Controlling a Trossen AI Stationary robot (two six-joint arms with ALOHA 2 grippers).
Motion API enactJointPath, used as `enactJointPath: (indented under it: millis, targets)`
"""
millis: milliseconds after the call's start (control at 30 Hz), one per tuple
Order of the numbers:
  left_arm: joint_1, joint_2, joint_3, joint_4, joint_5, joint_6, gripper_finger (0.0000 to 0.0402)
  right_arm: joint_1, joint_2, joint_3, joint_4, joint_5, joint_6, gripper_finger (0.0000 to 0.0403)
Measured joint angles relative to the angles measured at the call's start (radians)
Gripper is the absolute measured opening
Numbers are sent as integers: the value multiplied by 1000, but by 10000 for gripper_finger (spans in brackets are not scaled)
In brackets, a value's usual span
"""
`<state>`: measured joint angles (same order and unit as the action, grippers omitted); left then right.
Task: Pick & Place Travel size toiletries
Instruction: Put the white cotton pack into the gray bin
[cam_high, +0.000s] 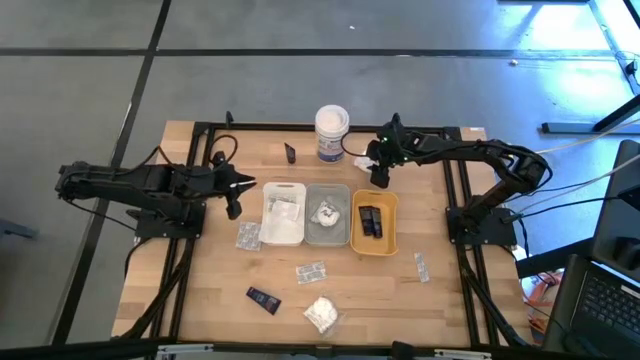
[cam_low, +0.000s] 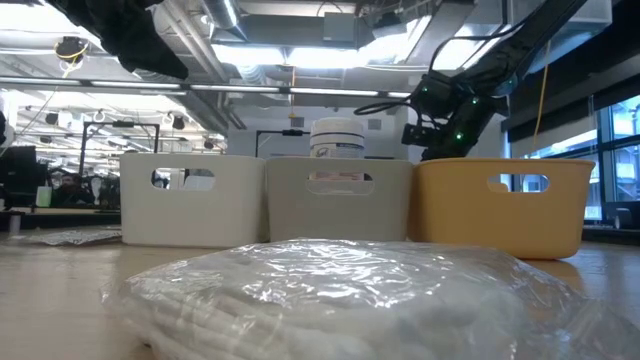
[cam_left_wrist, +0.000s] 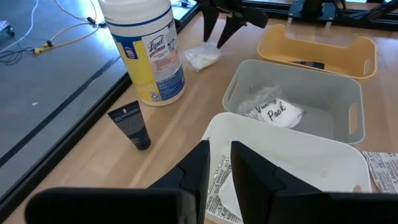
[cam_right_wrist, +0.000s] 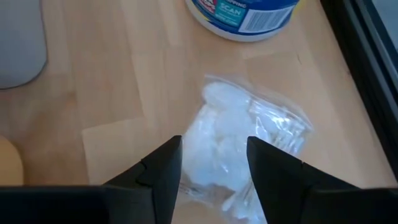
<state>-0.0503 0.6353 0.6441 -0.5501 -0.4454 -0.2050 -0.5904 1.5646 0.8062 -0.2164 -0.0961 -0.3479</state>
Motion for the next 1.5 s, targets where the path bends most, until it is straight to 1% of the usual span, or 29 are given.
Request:
enactJointPath:
  millis: [367, 500, 667, 833, 1067, 1200, 1300, 1400, 1500]
  targets:
    - [0, 0, -1, 0, 1, 0, 61, 22, 0, 0, -11, -17, 24, 169]
    - [0, 0, -1, 0, 1, -1, 61, 34, -1, 0, -26, -20, 0, 162]
    - [0, 0, -1, 0, -7, -62, 61, 41, -1, 0, -51, -19, -11, 153]
    - [0, 0, -1, 0, 4, -69, 61, 41, -1, 0, -86, -19, -8, 147]
    - [0, 1, -1, 0, 5, -69, 61, 41, -1, 0, -79, -20, -7, 153]
    - [0, 1, -1, 0, 5, -69, 61, 41, 3, 0, -59, 27, -7, 162]
    - [0, 1, -1, 0, 5, -70, 61, 41, 18, 5, -54, 28, -1, 168]
    - [0, 1, -1, 2, -8, -70, 61, 41, 51, 46, -79, 36, 9, 172]
    - [0, 1, -1, 3, -38, -70, 61, 39, 97, 104, -127, 85, 0, 170]
